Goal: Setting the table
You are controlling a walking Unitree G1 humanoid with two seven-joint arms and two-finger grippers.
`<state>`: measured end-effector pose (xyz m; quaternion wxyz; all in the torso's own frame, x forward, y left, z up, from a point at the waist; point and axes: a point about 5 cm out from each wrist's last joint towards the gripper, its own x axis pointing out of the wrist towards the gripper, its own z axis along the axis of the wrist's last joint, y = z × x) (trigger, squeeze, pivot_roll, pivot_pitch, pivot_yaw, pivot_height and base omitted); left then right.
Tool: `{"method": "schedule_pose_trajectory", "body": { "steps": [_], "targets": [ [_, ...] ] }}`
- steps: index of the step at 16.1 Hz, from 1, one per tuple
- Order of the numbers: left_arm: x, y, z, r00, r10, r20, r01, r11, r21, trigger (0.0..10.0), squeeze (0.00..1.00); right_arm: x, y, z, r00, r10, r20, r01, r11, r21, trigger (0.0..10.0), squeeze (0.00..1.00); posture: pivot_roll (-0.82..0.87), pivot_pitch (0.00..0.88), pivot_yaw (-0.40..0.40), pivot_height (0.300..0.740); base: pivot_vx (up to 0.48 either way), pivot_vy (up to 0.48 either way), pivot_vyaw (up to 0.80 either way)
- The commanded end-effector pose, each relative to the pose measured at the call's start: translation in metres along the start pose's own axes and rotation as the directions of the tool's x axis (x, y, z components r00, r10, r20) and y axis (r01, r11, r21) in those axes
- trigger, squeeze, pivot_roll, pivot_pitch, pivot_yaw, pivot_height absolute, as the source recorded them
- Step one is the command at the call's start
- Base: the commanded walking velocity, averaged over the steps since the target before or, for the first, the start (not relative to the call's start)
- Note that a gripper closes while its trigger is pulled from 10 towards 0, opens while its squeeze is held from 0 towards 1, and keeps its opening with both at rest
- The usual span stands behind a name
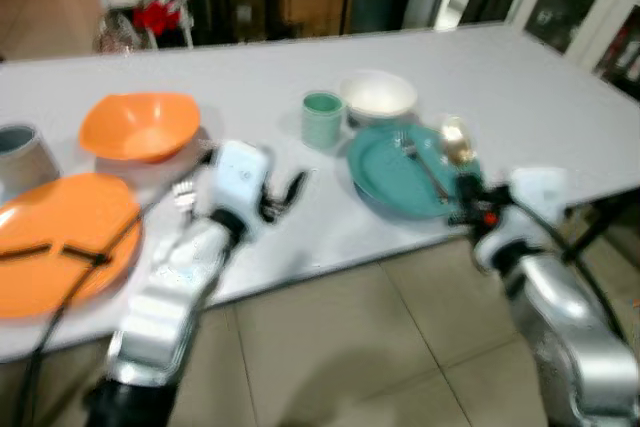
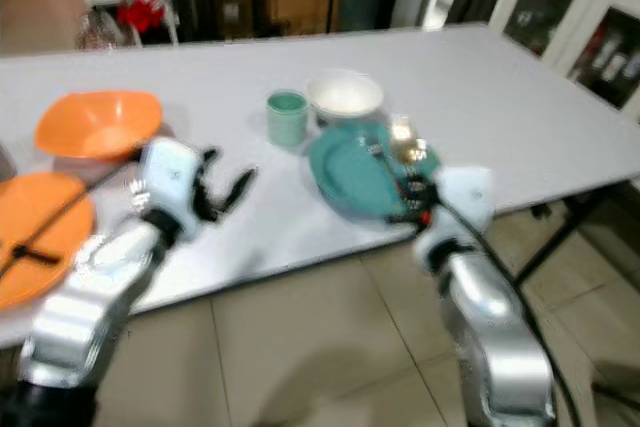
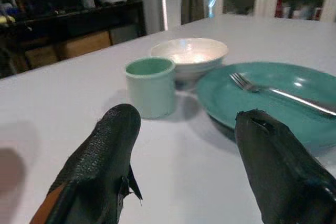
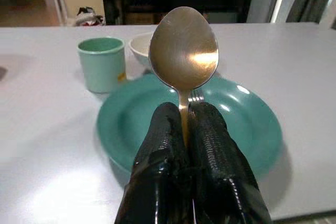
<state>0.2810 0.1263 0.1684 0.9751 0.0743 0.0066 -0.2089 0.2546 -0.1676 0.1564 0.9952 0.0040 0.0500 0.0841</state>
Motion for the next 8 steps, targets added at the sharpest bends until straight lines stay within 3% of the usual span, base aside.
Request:
{"method": "schedule_pose_trajectory", "body": {
  "steps": [1,8],
  "targets": [
    [0.0027,-0.0107,0.0013,0.998,-0.057,0.004,0.057,0.998,-0.006,10.0,0.0,-0.0024,-0.01,-0.0035,0.999,-0.023,-0.042,0.022,0.999,-0.034,10.0,0.0,-0.02,0.0,-0.042,0.74,0.251,0.0,0.0],
    [0.0037,-0.0108,0.0002,0.997,-0.071,-0.003,0.071,0.997,-0.009,10.0,0.0,0.0016,-0.0153,-0.0037,0.997,-0.024,-0.075,0.019,0.998,-0.06,10.0,0.0,-0.02,0.0,-0.041,0.74,0.258,0.0,0.0]
  ]
}}
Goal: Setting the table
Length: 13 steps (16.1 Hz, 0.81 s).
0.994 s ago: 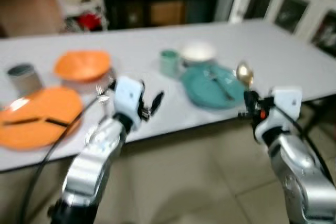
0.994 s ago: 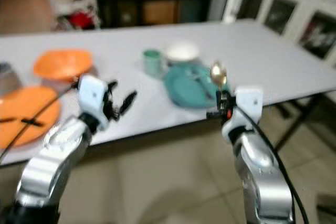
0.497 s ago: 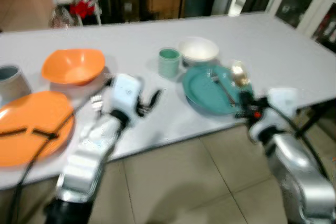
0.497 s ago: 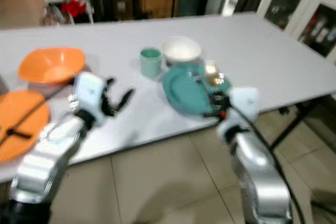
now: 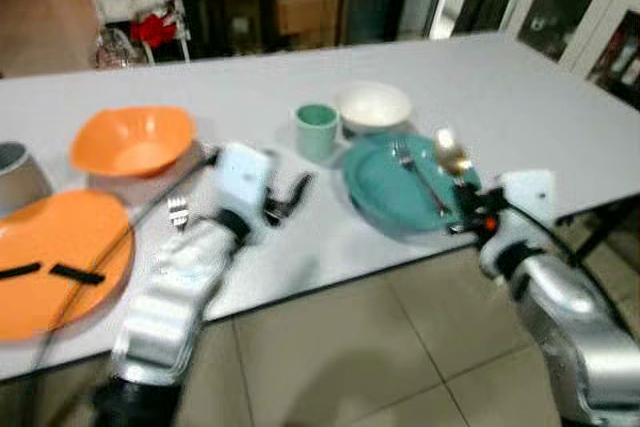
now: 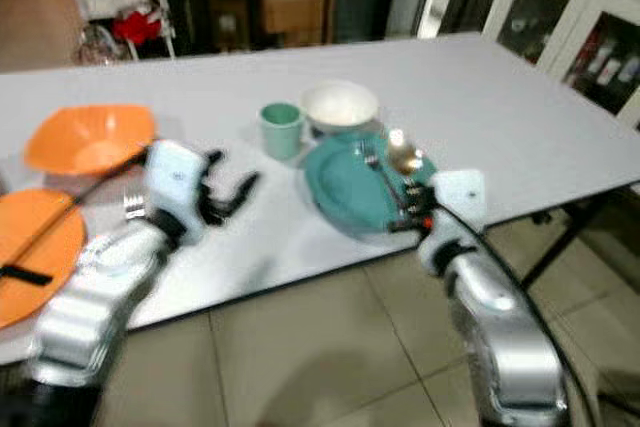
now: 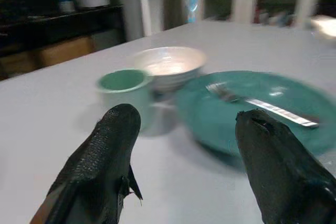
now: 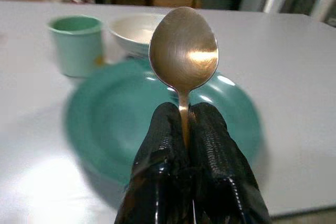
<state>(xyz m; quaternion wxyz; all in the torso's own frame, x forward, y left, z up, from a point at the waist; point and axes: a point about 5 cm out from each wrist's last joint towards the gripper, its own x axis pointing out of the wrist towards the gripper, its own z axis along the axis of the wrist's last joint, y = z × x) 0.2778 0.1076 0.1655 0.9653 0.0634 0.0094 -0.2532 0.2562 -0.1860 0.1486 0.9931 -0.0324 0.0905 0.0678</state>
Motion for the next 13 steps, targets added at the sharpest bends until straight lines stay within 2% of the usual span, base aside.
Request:
{"method": "schedule_pose_trajectory", "body": {
  "steps": [1,4,6,8,10,13],
  "targets": [
    [-0.002,0.008,0.0,1.0,0.019,-0.009,-0.019,1.0,0.012,10.0,0.0,0.002,0.003,0.004,1.0,0.013,0.011,-0.013,1.0,0.01,10.0,0.0,-0.02,0.0,-0.041,0.74,0.3,0.0,0.0],
    [-0.002,0.008,0.001,1.0,0.017,-0.008,-0.017,1.0,0.011,10.0,0.0,0.001,0.003,0.003,1.0,0.008,0.006,-0.008,1.0,0.027,10.0,0.0,-0.02,0.0,-0.041,0.74,0.324,0.0,0.0],
    [-0.002,0.008,0.001,1.0,0.015,-0.006,-0.015,1.0,0.012,10.0,0.0,0.001,0.001,0.003,1.0,0.01,0.001,-0.01,1.0,0.024,10.0,0.0,-0.02,0.0,-0.041,0.74,0.324,0.0,-0.56],
    [-0.002,0.008,0.001,1.0,0.012,-0.007,-0.012,1.0,0.014,10.0,0.0,0.002,0.0,0.004,1.0,0.016,0.003,-0.016,1.0,0.015,10.0,0.0,-0.02,0.0,-0.041,0.74,0.317,0.0,0.0],
    [-0.005,0.008,-0.001,0.999,-0.028,-0.018,0.029,0.997,0.071,10.0,0.0,0.005,0.002,-0.002,0.994,0.091,-0.064,-0.093,0.995,-0.029,10.0,0.0,-0.02,0.0,-0.045,0.74,0.0,0.0,0.0],
    [-0.006,0.012,-0.002,0.998,-0.056,-0.038,0.06,0.994,0.091,10.0,0.0,0.01,0.004,-0.006,0.98,0.159,-0.118,-0.168,0.984,-0.067,10.0,0.0,-0.02,0.0,-0.043,0.74,0.0,0.0,0.0]
  ]
}}
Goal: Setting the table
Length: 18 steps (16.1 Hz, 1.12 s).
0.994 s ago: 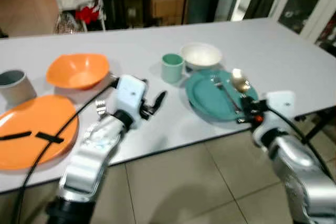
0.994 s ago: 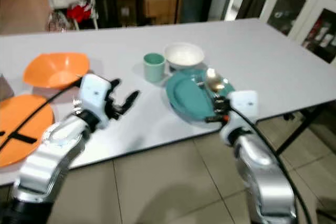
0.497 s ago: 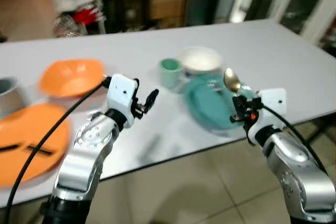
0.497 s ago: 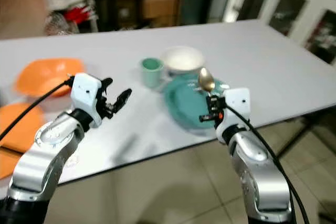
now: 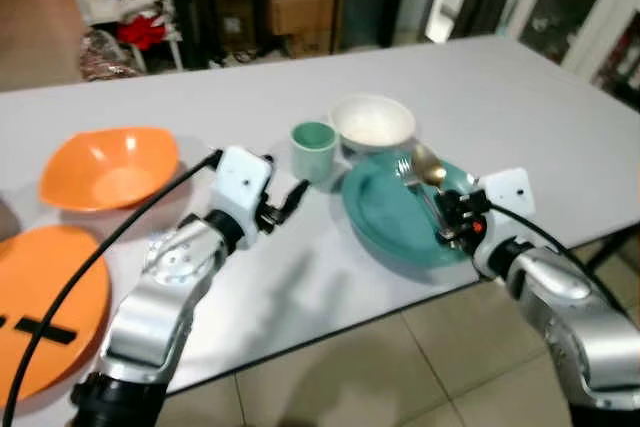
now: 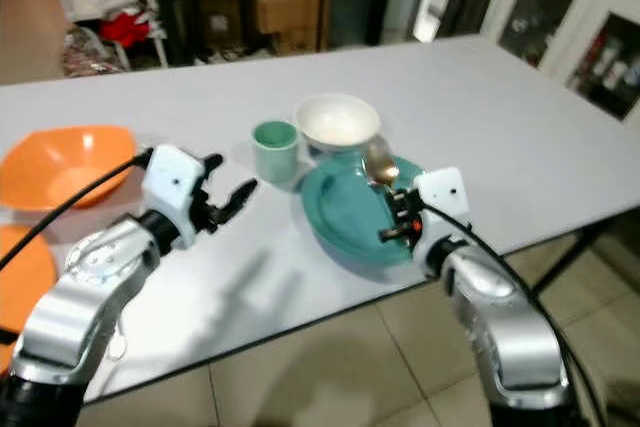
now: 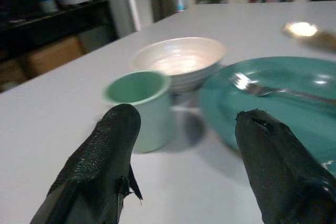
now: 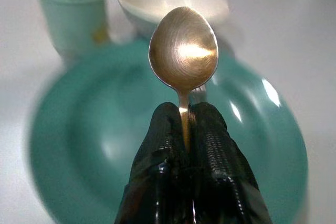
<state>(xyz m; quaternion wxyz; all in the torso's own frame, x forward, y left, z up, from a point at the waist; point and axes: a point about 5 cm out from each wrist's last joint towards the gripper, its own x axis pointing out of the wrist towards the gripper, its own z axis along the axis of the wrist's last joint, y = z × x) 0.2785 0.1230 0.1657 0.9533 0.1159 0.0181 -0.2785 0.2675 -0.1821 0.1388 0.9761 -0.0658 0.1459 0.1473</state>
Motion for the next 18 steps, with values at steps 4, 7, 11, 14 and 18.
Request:
{"method": "schedule_pose_trajectory", "body": {
  "steps": [4,7,11,14,18],
  "targets": [
    [-0.004,-0.001,0.003,0.988,-0.151,-0.019,0.152,0.987,0.048,10.0,0.0,0.032,-0.013,-0.004,0.997,0.015,-0.069,-0.015,1.0,0.007,10.0,0.0,-0.01,0.0,-0.037,0.74,0.0,0.0,0.0],
    [-0.008,-0.003,0.006,0.972,-0.23,-0.044,0.232,0.971,0.059,10.0,0.0,0.052,-0.029,-0.002,0.996,0.001,-0.087,-0.002,1.0,-0.017,10.0,0.0,0.01,0.0,-0.032,0.74,0.0,0.0,0.0],
    [-0.015,-0.003,0.008,0.955,-0.29,-0.065,0.294,0.954,0.063,10.0,0.0,0.074,-0.04,0.002,0.994,0.044,-0.1,-0.044,0.999,-0.004,10.0,0.0,0.03,0.0,-0.033,0.74,0.0,0.0,0.0],
    [-0.02,-0.003,0.009,0.951,-0.3,-0.08,0.306,0.949,0.074,10.0,0.0,0.088,-0.035,0.0,0.992,0.082,-0.097,-0.078,0.996,0.042,10.0,0.0,0.06,0.0,-0.039,0.74,0.0,0.0,0.0],
    [-0.026,-0.001,0.01,0.948,-0.303,-0.103,0.311,0.947,0.081,10.0,0.0,0.1,-0.027,0.001,0.993,0.094,-0.071,-0.088,0.992,0.092,10.0,0.0,0.08,0.0,-0.03,0.74,0.0,0.0,0.0]
  ]
}}
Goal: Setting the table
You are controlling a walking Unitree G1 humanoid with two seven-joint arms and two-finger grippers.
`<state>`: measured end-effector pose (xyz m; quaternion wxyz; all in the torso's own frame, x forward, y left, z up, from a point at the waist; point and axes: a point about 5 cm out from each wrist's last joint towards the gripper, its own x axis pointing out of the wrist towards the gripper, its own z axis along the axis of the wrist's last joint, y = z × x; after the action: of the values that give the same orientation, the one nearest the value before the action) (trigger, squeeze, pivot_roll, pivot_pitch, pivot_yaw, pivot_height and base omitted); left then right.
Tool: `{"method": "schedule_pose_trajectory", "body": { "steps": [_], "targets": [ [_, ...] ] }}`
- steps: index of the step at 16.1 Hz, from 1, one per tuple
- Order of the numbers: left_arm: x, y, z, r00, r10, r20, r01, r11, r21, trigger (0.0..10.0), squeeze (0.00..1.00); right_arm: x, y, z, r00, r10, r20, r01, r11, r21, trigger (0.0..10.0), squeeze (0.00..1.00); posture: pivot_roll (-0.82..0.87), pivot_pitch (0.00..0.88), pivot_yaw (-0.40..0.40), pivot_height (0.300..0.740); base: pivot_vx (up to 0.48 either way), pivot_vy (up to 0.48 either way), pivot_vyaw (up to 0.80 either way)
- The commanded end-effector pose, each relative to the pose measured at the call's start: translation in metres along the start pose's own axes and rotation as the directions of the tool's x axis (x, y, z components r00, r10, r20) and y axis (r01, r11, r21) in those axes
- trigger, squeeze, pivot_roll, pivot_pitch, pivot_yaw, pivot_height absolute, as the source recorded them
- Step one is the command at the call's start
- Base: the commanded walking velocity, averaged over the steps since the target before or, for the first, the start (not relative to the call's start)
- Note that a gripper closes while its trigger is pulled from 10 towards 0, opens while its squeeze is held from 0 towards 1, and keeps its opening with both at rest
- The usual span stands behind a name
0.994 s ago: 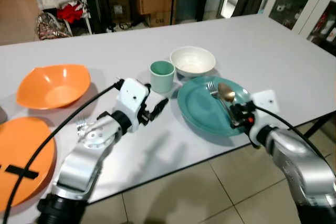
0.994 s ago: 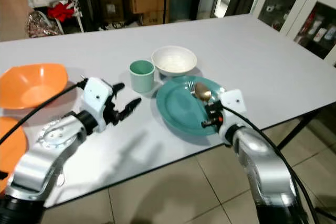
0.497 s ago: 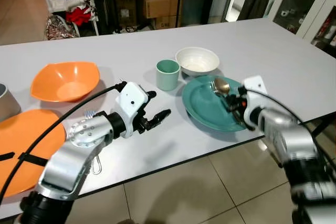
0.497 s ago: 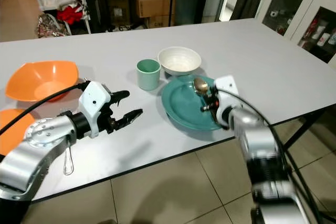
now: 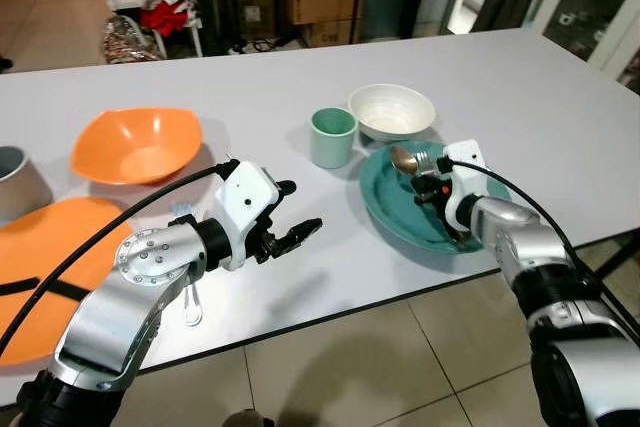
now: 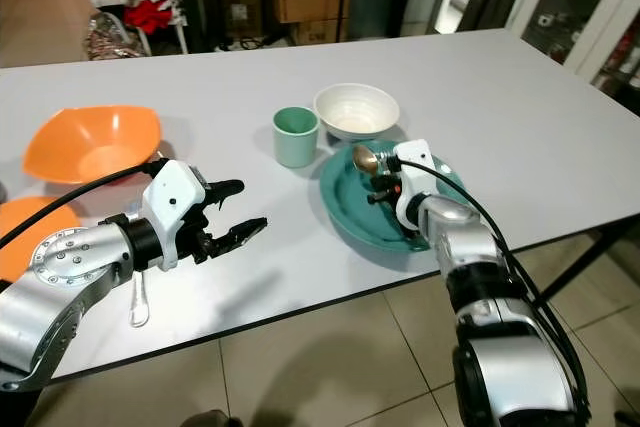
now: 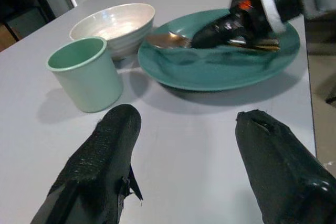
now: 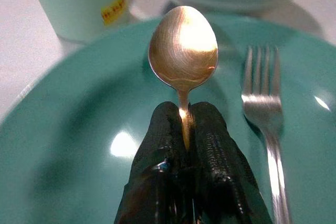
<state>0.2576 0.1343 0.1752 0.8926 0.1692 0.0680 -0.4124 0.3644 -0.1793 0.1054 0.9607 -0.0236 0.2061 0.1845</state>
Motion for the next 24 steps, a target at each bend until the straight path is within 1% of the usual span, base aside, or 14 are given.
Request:
{"method": "schedule_pose_trajectory", "body": {
  "steps": [1,4,9,10,11,12,13,15,18,20,21,22,23,24],
  "targets": [
    [-0.003,-0.001,0.003,1.0,-0.014,0.003,0.014,1.0,0.007,10.0,0.0,0.001,-0.002,0.007,1.0,-0.007,0.03,0.007,1.0,0.002,10.0,0.0,0.08,0.0,-0.03,0.74,0.0,0.0,0.0],
    [-0.006,-0.004,0.003,0.999,-0.03,-0.01,0.03,1.0,0.005,10.0,0.0,0.006,0.001,0.003,1.0,-0.013,0.012,0.013,0.999,0.031,10.0,0.0,0.09,0.0,-0.032,0.74,0.0,0.0,0.0],
    [-0.006,-0.005,0.003,0.999,-0.031,-0.012,0.031,1.0,-0.003,10.0,0.0,0.005,-0.001,-0.011,0.999,-0.02,-0.041,0.021,0.999,0.031,10.0,0.0,0.09,0.0,-0.038,0.74,0.0,0.0,0.0],
    [-0.006,-0.006,0.003,0.999,-0.032,-0.013,0.031,0.999,-0.005,10.0,0.0,0.004,-0.002,-0.016,0.998,-0.014,-0.054,0.016,0.999,0.045,10.0,0.09,0.08,0.0,-0.037,0.74,0.0,0.0,0.0],
    [-0.006,-0.006,0.003,0.999,-0.032,-0.013,0.032,0.999,-0.005,10.0,0.0,0.004,-0.002,-0.018,0.998,-0.017,-0.059,0.02,0.999,0.048,10.0,0.4,0.08,0.0,-0.037,0.74,0.0,0.0,0.0],
    [-0.005,-0.005,0.003,0.999,-0.031,-0.013,0.031,0.999,-0.006,10.0,0.0,0.003,-0.005,-0.02,0.997,-0.031,-0.067,0.034,0.998,0.051,10.0,0.76,0.08,0.0,-0.035,0.74,0.0,0.0,0.0],
    [-0.005,-0.004,0.003,1.0,-0.024,-0.017,0.024,1.0,0.003,10.0,0.0,0.002,-0.008,-0.018,0.997,-0.05,-0.056,0.054,0.996,0.07,10.0,1.0,0.09,0.0,-0.034,0.74,0.0,0.0,0.0],
    [-0.006,-0.003,0.002,1.0,-0.014,-0.015,0.014,1.0,0.0,10.0,0.0,0.001,-0.009,-0.013,0.999,-0.043,-0.028,0.045,0.997,0.067,10.0,1.0,0.08,0.0,-0.032,0.74,0.0,0.0,0.0],
    [-0.004,0.001,0.0,0.999,0.049,0.011,-0.049,0.999,-0.02,10.0,0.0,-0.007,-0.009,0.006,0.995,-0.008,0.104,0.006,1.0,0.025,10.0,1.0,0.07,0.0,-0.038,0.74,0.0,0.0,0.0],
    [-0.004,0.005,-0.001,0.99,0.135,0.045,-0.132,0.99,-0.056,10.0,0.0,-0.028,-0.001,0.03,0.96,0.027,0.278,-0.025,1.0,-0.01,10.0,1.0,0.05,0.0,-0.03,0.74,0.0,0.0,0.0],
    [-0.003,0.007,0.0,0.981,0.187,0.053,-0.182,0.98,-0.081,10.0,0.0,-0.042,0.007,0.04,0.938,0.05,0.343,-0.04,0.999,-0.037,10.0,1.0,0.04,0.0,-0.03,0.74,0.0,0.0,0.0],
    [-0.002,0.011,0.0,0.965,0.254,0.062,-0.246,0.963,-0.11,10.0,0.0,-0.053,0.014,0.043,0.925,0.058,0.376,-0.039,0.998,-0.058,10.0,1.0,0.03,0.0,-0.031,0.74,0.0,0.0,0.0],
    [0.0,0.014,0.002,0.931,0.356,0.08,-0.344,0.93,-0.133,10.0,0.0,-0.072,0.028,0.043,0.905,0.04,0.423,-0.012,0.998,-0.068,10.0,1.0,0.01,0.0,-0.035,0.74,0.0,0.0,0.0],
    [0.002,0.016,0.001,0.902,0.426,0.072,-0.415,0.9,-0.136,10.0,0.0,-0.082,0.033,0.036,0.907,-0.005,0.421,0.036,0.997,-0.066,10.0,1.0,0.01,0.0,-0.035,0.74,0.0,0.0,0.0]
  ]
}}
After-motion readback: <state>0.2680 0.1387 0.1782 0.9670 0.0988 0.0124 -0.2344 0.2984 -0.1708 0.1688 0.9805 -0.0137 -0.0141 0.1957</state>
